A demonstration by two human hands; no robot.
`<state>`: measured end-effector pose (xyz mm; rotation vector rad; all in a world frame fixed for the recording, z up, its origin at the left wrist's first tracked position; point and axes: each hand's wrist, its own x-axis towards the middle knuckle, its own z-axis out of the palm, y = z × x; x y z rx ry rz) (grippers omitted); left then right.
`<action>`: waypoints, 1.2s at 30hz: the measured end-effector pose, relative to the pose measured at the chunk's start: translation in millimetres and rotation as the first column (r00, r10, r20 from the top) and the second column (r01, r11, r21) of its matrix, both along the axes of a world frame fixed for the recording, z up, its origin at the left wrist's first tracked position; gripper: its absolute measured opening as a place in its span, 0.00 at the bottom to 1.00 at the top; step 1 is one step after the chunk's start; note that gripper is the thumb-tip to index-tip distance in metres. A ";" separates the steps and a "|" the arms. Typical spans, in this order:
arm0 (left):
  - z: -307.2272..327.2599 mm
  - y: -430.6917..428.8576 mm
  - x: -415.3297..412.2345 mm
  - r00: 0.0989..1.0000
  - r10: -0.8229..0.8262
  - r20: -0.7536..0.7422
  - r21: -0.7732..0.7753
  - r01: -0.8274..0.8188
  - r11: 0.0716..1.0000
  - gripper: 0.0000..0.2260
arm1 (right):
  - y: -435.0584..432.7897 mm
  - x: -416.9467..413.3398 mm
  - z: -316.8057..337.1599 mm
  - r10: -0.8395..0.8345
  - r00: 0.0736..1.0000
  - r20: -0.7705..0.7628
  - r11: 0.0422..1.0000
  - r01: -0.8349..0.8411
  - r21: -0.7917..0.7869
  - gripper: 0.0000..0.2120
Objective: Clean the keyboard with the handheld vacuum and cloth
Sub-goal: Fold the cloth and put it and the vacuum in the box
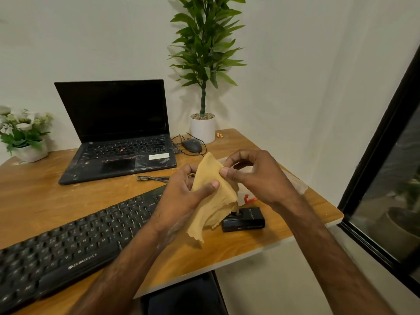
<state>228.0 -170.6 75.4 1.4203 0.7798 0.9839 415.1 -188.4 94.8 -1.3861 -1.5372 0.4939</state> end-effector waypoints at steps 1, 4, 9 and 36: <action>0.2 0.2 -0.2 1.000 0.010 -0.004 -0.013 -0.010 1.000 0.24 | -0.8 -1.3 1.6 -0.001 1.000 0.007 1.000 0.001 0.010 0.04; 3.0 2.4 -2.8 1.000 0.021 0.017 -0.060 -0.020 0.998 0.23 | -2.5 -6.2 9.3 0.034 0.996 0.084 0.999 -0.036 0.026 0.02; 9.7 2.2 -4.8 0.999 0.009 -0.036 0.043 -0.008 0.999 0.15 | -0.6 -11.5 21.9 -0.014 0.972 0.236 1.000 0.008 0.026 0.02; 39.4 19.7 -32.1 0.967 0.166 -0.191 0.233 -0.119 0.965 0.25 | 17.7 -27.4 -20.3 0.064 0.898 -0.436 0.916 -0.226 -0.331 0.30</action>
